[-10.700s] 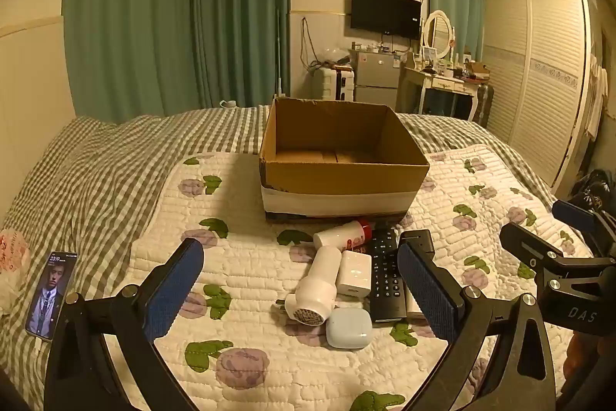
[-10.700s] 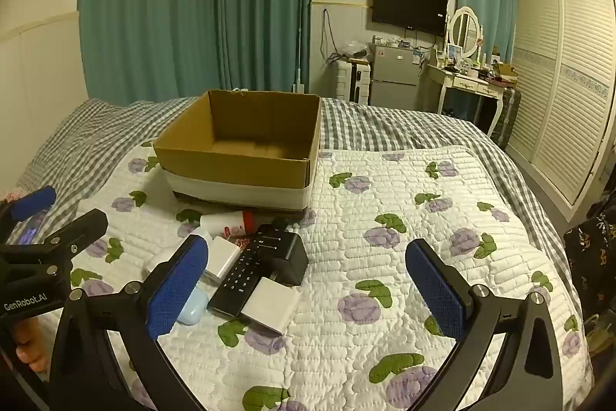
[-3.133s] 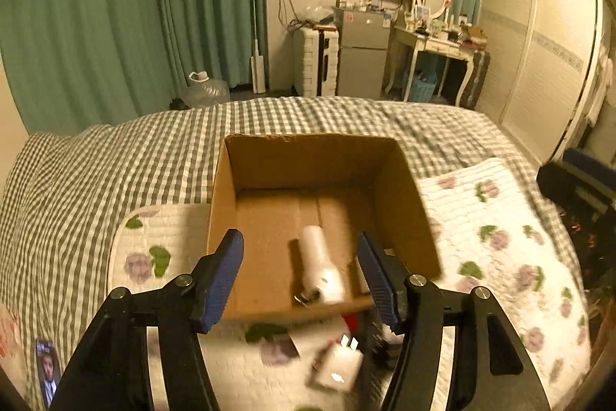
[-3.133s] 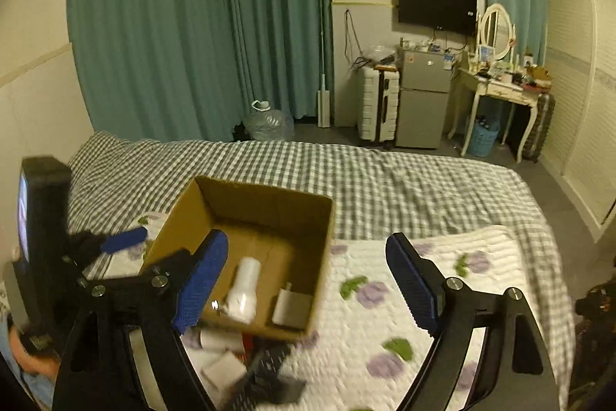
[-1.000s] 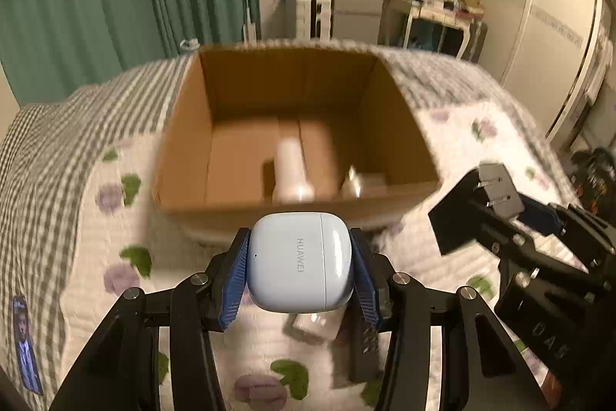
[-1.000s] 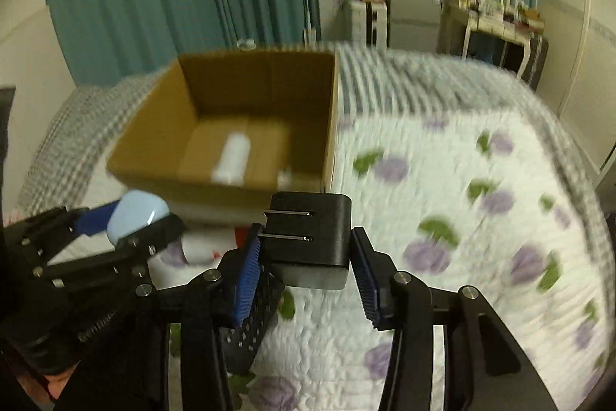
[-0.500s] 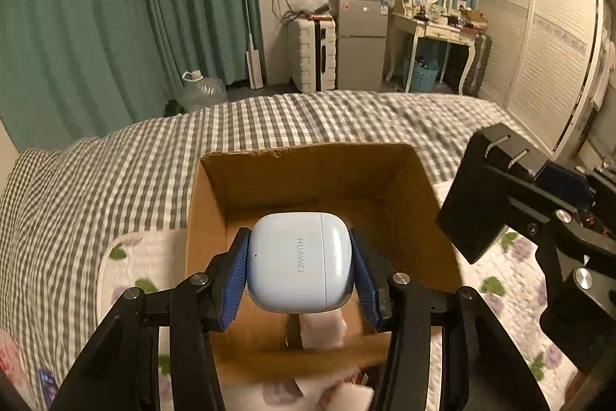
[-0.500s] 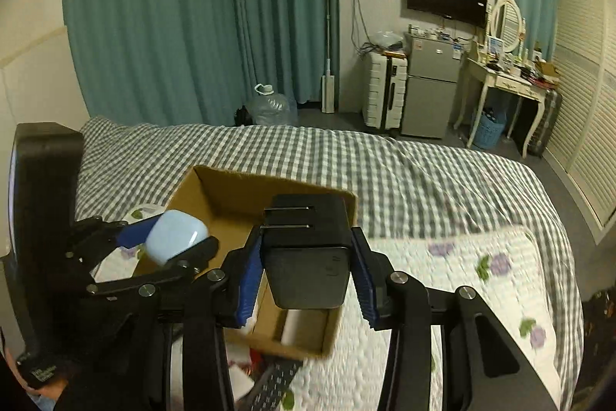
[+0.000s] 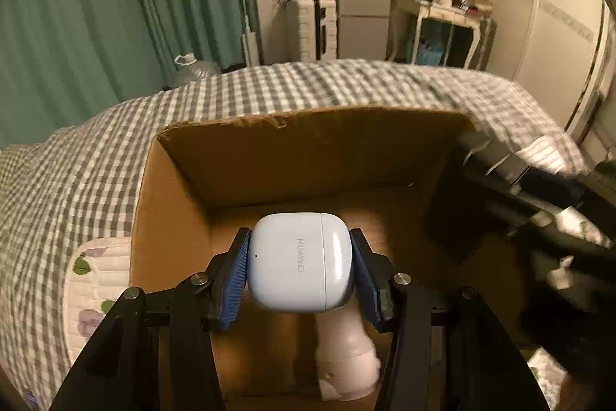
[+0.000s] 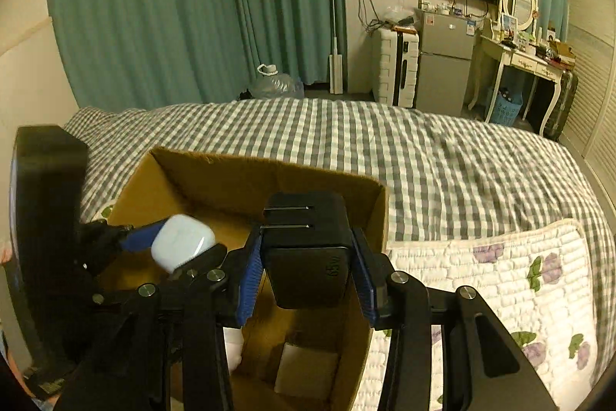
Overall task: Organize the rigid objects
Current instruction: 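Place earbud case and black adapter into the box, opening both grippers, then grasp the black remote with right gripper while left grasps white square charger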
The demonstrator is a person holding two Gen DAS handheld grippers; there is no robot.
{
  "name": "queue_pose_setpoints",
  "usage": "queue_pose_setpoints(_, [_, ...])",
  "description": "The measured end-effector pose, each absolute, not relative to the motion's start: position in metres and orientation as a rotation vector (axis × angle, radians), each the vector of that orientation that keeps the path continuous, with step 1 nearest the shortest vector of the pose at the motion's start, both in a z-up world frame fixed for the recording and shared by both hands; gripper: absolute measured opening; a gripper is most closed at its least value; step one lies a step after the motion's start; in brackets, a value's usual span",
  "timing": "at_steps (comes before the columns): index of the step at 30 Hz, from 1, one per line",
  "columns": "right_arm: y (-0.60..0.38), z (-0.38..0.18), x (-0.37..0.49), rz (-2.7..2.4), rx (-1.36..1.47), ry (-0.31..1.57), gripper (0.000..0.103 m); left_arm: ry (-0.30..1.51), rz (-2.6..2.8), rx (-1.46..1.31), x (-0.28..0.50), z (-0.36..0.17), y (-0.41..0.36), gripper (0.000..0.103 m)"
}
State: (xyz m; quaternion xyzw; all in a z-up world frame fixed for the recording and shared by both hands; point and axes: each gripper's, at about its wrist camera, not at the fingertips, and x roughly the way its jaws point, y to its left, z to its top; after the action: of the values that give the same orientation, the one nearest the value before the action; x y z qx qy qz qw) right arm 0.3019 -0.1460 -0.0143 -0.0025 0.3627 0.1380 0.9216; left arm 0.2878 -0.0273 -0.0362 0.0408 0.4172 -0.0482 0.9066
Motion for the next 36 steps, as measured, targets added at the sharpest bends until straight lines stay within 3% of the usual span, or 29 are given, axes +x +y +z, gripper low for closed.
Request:
queue_pose_setpoints(2, [-0.151,-0.016,0.300,0.278,0.021,0.752,0.046,0.859,-0.102,0.094,0.283,-0.034,-0.028,0.058])
queue_pose_setpoints(5, [-0.162,0.002,0.289,0.261,0.055,0.694,0.065,0.848,-0.084,0.142,0.272,-0.022,-0.034,0.061])
queue_pose_setpoints(16, [-0.189,0.101,0.204,0.168,0.003,0.604,0.070,0.755,-0.083,0.095,0.200,0.064,-0.037,0.066])
queue_pose_setpoints(20, [-0.194,0.103,0.171,0.167,0.005,0.620,0.070,0.758,-0.073,0.096,0.174,0.067,-0.036,0.066])
queue_pose_setpoints(26, [-0.194,0.049,0.140,0.162,0.032,0.721,0.070,0.819,-0.067,0.106,0.146,0.015,-0.032,0.066])
queue_pose_setpoints(36, [-0.163,-0.108,0.142,0.195,0.089,1.026,0.069,0.978,-0.001,0.143,0.143,-0.099,-0.017,0.066])
